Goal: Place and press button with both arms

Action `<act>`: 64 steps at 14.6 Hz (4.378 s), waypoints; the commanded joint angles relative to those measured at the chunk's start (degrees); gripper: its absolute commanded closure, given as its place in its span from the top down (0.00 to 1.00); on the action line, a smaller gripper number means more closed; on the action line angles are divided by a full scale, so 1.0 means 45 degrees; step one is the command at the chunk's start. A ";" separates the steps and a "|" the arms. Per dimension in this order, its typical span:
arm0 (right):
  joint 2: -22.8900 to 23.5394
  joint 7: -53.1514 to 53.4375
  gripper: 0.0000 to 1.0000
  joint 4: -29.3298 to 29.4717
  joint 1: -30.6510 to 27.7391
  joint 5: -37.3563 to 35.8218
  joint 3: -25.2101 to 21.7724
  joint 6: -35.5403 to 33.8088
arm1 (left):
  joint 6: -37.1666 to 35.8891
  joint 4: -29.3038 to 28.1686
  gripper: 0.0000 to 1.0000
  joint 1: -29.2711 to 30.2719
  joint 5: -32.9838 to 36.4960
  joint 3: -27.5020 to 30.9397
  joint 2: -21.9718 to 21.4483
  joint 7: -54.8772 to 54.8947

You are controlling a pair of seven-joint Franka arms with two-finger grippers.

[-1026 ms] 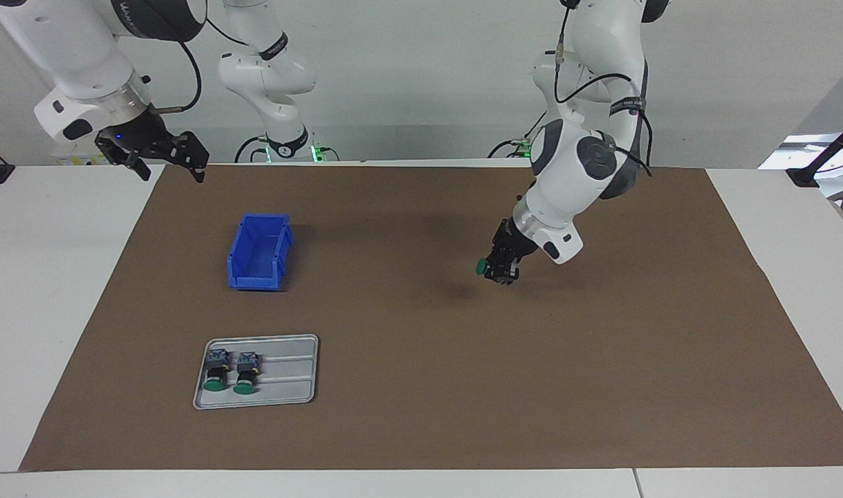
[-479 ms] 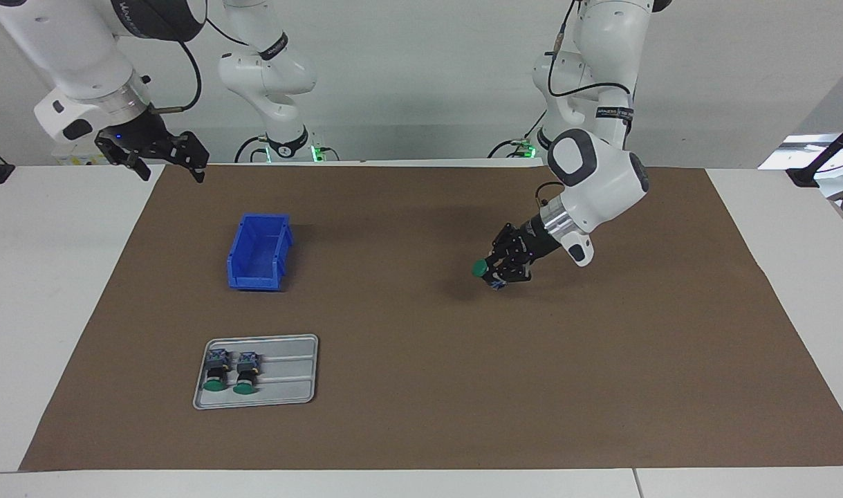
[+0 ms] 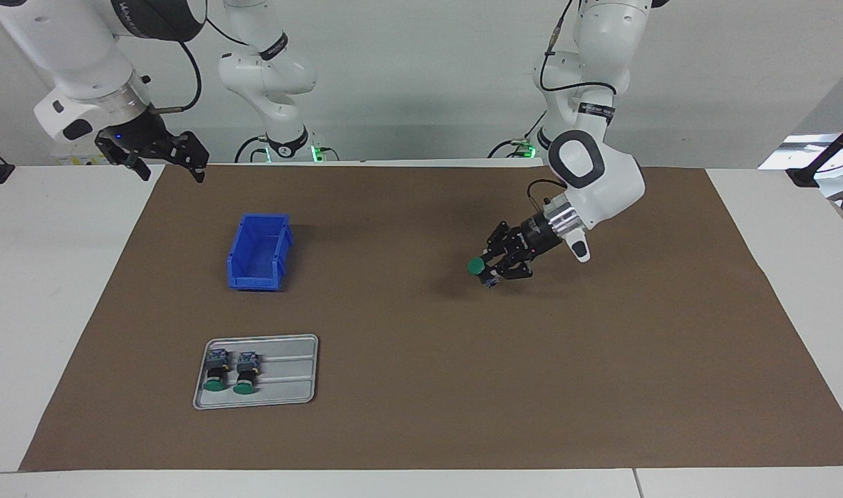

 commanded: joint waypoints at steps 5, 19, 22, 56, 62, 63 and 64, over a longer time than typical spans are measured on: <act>-0.0233 -0.0283 0.99 -0.0207 -0.0154 -0.0024 0.0113 -0.0074 | -0.2060 -0.0541 0.00 0.1218 -0.3294 -0.0013 0.1029 0.3468; -0.0232 -0.0283 0.99 -0.0207 -0.0154 -0.0024 0.0113 -0.0074 | -0.4172 -0.1323 0.00 0.1438 -0.6127 -0.0033 0.2065 0.7081; -0.0233 -0.0283 0.99 -0.0207 -0.0154 -0.0024 0.0113 -0.0074 | -0.4210 -0.1459 0.00 0.1416 -0.6128 -0.0033 0.2046 0.7237; -0.0233 -0.0283 0.99 -0.0207 -0.0154 -0.0024 0.0113 -0.0074 | -0.4171 -0.1538 0.99 0.1865 -0.6225 0.0006 0.2164 0.7844; -0.0233 -0.0283 0.99 -0.0207 -0.0154 -0.0024 0.0113 -0.0074 | -0.3704 -0.1518 1.00 0.1845 -0.6167 0.0026 0.1929 0.7649; -0.0233 -0.0283 0.99 -0.0207 -0.0154 -0.0024 0.0113 -0.0074 | -0.3664 -0.1499 1.00 0.1845 -0.6128 0.0026 0.1929 0.7648; -0.0213 -0.0283 0.99 -0.0207 -0.0154 -0.0024 0.0113 -0.0074 | -0.3664 -0.1499 1.00 0.1845 -0.6108 0.0026 0.1929 0.7648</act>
